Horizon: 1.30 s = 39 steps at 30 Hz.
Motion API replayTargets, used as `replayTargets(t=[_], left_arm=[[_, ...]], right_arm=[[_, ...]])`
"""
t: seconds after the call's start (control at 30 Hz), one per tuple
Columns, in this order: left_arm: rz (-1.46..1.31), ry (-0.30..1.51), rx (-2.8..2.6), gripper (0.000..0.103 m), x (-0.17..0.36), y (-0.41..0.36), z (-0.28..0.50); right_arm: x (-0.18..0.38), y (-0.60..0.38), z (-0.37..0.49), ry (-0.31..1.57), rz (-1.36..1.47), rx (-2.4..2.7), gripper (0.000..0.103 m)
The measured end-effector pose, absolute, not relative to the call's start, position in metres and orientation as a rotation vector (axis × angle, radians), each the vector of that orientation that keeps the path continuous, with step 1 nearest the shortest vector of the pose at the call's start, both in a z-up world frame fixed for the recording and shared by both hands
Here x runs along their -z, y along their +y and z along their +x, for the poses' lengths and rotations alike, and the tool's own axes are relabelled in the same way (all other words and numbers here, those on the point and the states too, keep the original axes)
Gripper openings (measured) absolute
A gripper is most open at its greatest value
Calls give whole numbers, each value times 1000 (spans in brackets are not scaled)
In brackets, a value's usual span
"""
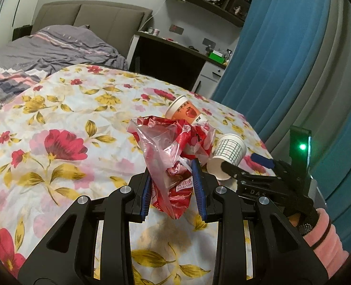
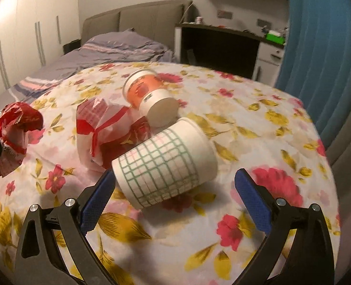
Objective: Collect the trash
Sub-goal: 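Grasp the red plastic bag with the left tool while the right tool grasps the white grid cup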
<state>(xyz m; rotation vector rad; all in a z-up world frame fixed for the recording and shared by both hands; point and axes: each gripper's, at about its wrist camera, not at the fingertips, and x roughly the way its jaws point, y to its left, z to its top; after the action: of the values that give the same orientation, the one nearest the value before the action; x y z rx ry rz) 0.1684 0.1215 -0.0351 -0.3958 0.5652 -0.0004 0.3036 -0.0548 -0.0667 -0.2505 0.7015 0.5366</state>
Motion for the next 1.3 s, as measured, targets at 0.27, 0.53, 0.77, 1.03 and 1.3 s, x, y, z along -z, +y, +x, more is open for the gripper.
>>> replayTargets(t=[0.27, 0.53, 0.77, 1.03, 1.3], left_arm=[[-396, 563, 4, 30, 35, 121, 168], [-397, 566, 13, 30, 35, 116, 165], [-391, 560, 28, 30, 32, 110, 161], [-390, 557, 35, 30, 31, 109, 160], [-403, 545, 32, 30, 28, 117, 157]], right_arm=[[69, -51, 303, 716, -272, -579, 71], [70, -62, 290, 719, -267, -545, 20], [70, -75, 282, 726, -231, -520, 5], [65, -73, 276, 702, -223, -473, 51], [46, -69, 291, 704, -81, -429, 61]])
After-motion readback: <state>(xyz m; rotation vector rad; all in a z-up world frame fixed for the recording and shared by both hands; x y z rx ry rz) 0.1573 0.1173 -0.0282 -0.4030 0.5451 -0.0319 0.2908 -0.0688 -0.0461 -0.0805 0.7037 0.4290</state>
